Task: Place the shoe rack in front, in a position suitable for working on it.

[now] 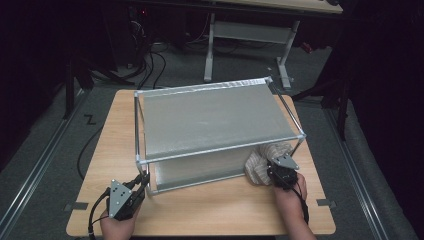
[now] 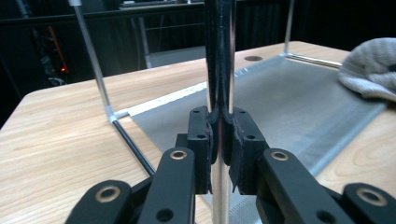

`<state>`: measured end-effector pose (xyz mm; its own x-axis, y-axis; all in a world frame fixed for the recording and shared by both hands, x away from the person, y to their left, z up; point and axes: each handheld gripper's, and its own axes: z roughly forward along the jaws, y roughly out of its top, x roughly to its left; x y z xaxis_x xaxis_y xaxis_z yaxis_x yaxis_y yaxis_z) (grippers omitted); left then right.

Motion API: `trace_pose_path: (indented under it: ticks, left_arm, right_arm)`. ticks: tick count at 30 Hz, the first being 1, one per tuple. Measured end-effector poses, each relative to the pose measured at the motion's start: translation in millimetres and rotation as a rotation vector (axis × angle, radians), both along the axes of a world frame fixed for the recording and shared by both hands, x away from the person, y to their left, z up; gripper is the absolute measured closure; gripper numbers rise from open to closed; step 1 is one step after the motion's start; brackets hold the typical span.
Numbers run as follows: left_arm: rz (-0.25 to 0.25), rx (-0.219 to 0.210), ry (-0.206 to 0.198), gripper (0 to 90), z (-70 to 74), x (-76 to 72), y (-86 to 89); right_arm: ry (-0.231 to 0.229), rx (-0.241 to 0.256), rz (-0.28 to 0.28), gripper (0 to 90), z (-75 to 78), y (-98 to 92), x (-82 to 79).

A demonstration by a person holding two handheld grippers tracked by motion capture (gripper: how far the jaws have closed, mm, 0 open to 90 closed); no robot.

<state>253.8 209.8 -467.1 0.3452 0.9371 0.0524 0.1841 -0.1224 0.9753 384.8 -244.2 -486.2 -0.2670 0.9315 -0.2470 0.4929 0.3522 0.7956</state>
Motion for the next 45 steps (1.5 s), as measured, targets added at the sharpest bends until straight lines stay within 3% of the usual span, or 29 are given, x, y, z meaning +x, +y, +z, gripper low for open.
trace_pose_path:
  ticks: [3,5,10,14,19,22,27,31,35,41,45]
  left_arm:
    - [0.011,-0.010,-0.001,80.2,-0.2,2.6,3.4]
    - [0.020,-0.016,0.000,80.3,-0.4,5.4,5.8]
    - [0.061,-0.030,-0.004,80.5,-1.5,15.0,15.3]
    - [0.097,-0.030,-0.006,80.5,-2.2,18.4,23.9]
    - [0.138,-0.029,-0.008,79.9,-2.5,18.6,33.2]
    - [0.147,-0.027,-0.018,72.2,-1.8,14.1,34.0]
    - [0.161,0.019,-0.013,59.3,-2.0,3.6,34.0]
    - [0.166,0.036,-0.005,55.0,-1.8,-4.7,32.8]
    - [0.158,0.065,0.007,53.8,-1.9,-12.6,29.9]
    - [0.134,0.077,-0.022,55.6,1.1,-23.9,21.0]
    - [0.054,0.086,-0.032,54.7,3.2,-25.3,4.9]
  right_arm:
    - [-0.023,0.014,0.049,69.9,7.2,5.5,-14.7]
    - [-0.015,0.045,0.067,69.8,9.2,7.5,-23.8]
    - [0.018,0.022,0.099,69.7,4.4,13.2,-35.6]
    - [0.056,-0.012,0.130,69.7,-4.0,26.9,-30.9]
    - [0.057,-0.026,0.152,70.0,-7.1,43.3,-23.8]
    - [0.063,-0.031,0.160,70.1,-7.6,49.5,-20.4]
    - [0.063,-0.015,0.158,69.7,-5.9,51.5,-17.1]
    - [0.041,0.001,0.175,69.2,-1.5,49.8,-22.8]
    - [-0.008,0.032,0.199,68.9,11.5,41.7,-43.0]
    - [-0.066,0.054,0.180,68.7,23.7,29.7,-60.8]
    - [-0.101,0.073,0.135,68.3,29.4,12.9,-75.2]
